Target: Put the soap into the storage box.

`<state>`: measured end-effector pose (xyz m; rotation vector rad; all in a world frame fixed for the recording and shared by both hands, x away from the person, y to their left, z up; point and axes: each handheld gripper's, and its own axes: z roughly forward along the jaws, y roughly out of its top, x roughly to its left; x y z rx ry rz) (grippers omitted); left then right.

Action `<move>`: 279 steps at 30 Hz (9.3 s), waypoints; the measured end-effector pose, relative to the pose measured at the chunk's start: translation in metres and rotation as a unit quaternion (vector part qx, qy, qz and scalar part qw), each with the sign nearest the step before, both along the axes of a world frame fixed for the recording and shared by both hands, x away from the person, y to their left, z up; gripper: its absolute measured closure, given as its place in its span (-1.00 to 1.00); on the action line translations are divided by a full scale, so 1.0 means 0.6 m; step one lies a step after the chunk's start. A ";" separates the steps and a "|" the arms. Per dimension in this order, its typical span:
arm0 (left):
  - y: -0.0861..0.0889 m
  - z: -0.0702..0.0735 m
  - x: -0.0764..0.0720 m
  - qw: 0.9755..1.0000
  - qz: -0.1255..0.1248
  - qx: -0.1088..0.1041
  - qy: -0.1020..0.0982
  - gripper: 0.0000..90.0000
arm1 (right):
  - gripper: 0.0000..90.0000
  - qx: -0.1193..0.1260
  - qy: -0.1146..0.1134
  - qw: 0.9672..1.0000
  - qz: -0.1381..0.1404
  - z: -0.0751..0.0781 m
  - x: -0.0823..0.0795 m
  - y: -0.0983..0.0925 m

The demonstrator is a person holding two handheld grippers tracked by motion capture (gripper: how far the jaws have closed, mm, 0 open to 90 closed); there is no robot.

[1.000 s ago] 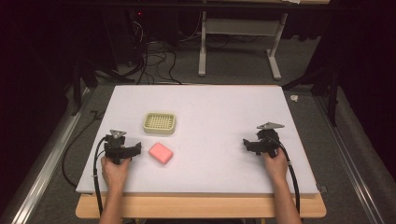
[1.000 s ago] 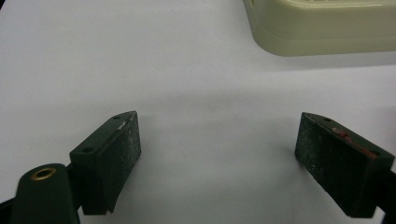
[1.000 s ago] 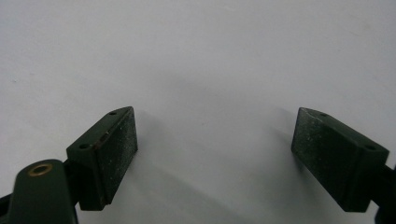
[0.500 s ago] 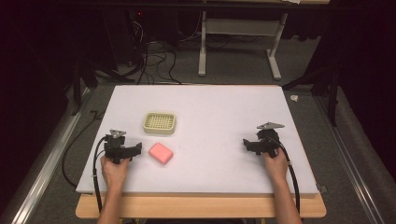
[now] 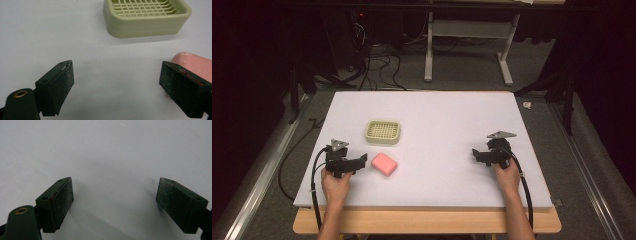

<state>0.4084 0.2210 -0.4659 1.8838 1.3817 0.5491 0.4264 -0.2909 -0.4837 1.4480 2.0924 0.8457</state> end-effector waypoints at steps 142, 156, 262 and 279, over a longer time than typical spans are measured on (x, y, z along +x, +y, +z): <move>-0.134 0.084 0.039 0.993 -0.118 0.025 -0.003 -0.68 | -0.66 0.000 0.000 1.000 -0.001 0.000 0.000 0.000; -0.124 0.104 0.080 0.995 -0.101 0.000 0.004 -0.68 | -0.66 -0.001 -0.001 1.000 0.000 0.000 0.000 0.000; -0.146 0.034 0.164 0.997 -0.043 0.050 0.041 -0.87 | -0.66 0.000 -0.001 1.000 0.000 0.000 0.000 0.000; -0.131 0.060 0.141 0.998 -0.055 0.029 0.017 -0.83 | -0.66 0.000 -0.001 1.000 0.000 0.000 0.000 0.000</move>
